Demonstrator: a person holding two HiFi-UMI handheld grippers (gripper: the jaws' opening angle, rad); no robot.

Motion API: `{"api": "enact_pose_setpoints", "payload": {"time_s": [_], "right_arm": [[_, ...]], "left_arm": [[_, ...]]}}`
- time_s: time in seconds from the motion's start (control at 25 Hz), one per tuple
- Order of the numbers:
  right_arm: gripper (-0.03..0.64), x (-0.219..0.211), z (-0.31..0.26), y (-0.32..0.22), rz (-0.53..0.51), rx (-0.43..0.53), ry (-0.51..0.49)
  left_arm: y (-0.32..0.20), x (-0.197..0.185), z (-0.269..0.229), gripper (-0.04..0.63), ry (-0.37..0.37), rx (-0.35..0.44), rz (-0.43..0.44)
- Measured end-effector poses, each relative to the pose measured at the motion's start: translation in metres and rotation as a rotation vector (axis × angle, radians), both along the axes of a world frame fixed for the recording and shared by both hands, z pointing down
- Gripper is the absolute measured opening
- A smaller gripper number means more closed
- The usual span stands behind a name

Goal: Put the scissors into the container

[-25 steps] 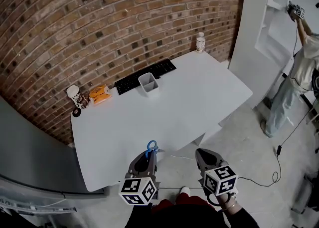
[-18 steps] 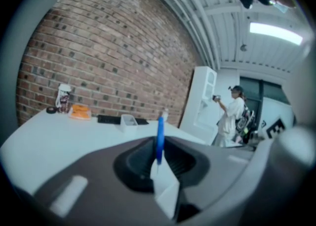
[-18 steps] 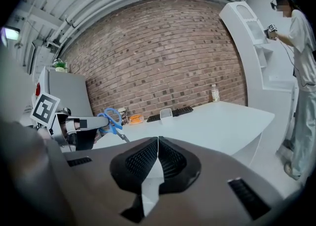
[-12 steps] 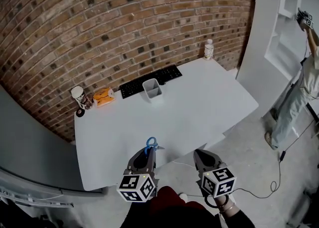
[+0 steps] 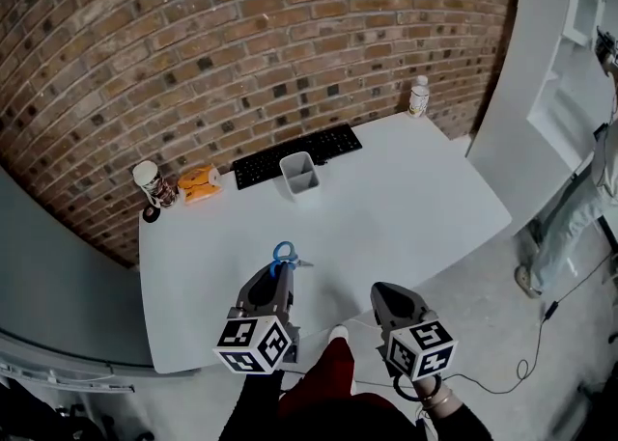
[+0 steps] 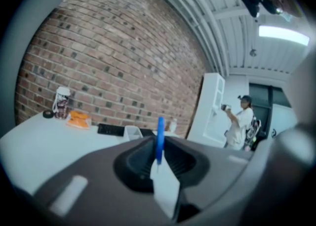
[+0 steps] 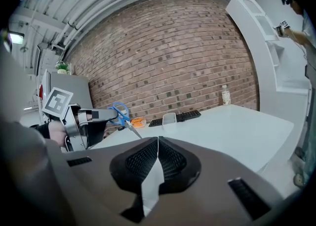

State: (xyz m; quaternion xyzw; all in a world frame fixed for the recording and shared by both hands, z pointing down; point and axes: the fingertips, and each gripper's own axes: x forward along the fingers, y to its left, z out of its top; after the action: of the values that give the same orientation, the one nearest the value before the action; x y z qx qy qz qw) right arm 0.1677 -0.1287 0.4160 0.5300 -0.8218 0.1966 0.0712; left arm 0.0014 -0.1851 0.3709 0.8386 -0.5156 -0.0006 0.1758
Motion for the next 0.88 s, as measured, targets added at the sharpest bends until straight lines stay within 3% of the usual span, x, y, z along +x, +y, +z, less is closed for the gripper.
{"api": "enact_pose_setpoints", "payload": {"time_s": [0.36,0.88], "right_arm": [[0.009,-0.005,0.018,-0.074,-0.043,-0.037,0.033],[0.009,-0.036,0.041,-0.160,-0.117,-0.103,0.037]], "left_arm": [[-0.081,0.001,0.015,0.046,0.078,-0.029,-0.031],[-0.170,-0.010,0.039,0.047,0.124,-0.074,-0.073]]}}
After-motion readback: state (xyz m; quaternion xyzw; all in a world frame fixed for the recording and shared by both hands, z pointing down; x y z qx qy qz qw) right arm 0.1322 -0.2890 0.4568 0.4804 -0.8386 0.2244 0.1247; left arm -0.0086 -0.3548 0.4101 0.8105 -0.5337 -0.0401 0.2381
